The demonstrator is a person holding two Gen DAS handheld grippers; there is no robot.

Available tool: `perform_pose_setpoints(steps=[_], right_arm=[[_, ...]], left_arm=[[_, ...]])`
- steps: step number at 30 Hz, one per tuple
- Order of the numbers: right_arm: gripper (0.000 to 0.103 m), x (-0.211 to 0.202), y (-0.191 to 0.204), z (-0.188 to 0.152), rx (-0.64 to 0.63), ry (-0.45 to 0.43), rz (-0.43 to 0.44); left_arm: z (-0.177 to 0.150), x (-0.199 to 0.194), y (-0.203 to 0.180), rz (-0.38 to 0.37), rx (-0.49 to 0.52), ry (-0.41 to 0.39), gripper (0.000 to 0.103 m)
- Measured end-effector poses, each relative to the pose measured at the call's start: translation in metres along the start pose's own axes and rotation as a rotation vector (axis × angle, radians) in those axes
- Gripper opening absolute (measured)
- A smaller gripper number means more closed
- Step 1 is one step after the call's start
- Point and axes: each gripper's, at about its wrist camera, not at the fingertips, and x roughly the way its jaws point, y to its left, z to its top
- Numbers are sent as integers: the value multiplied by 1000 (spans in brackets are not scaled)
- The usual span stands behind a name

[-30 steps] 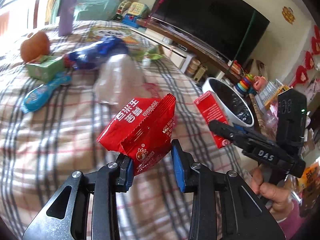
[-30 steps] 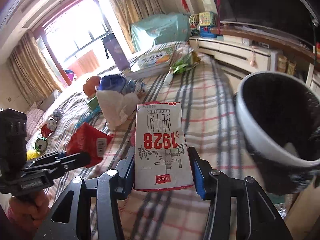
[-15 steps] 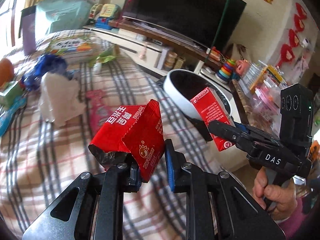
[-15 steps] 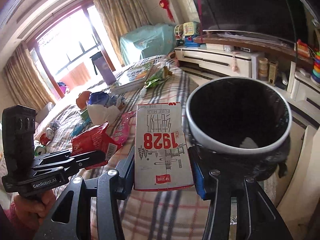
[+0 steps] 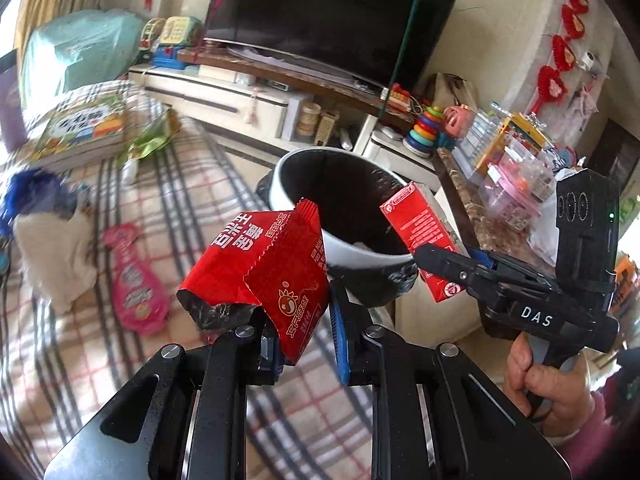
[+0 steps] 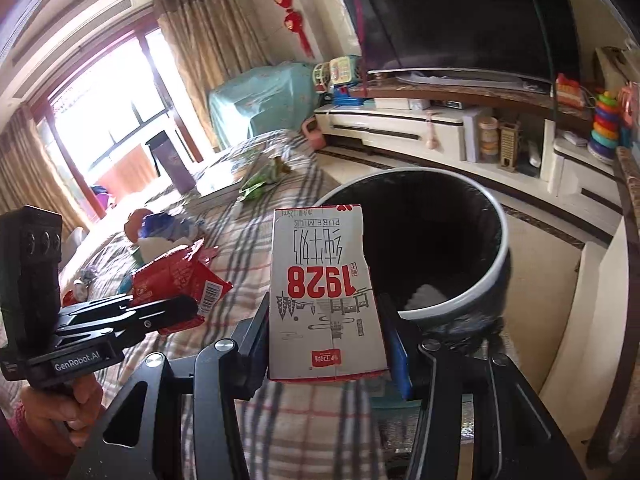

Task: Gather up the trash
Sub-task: 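Carry the red bag in the left tool while the right tool carries the white carton over the bin, then open the left tool over the bin while the right tool releases the white carton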

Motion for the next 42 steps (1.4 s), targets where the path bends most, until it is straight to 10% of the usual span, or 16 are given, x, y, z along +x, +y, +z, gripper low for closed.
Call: perform_pose_setpoints(steps=[42], right_arm=[[49,36,-72,50,33,107,-66]], left_arm=[[71,94,-42,-29,126,127,17]])
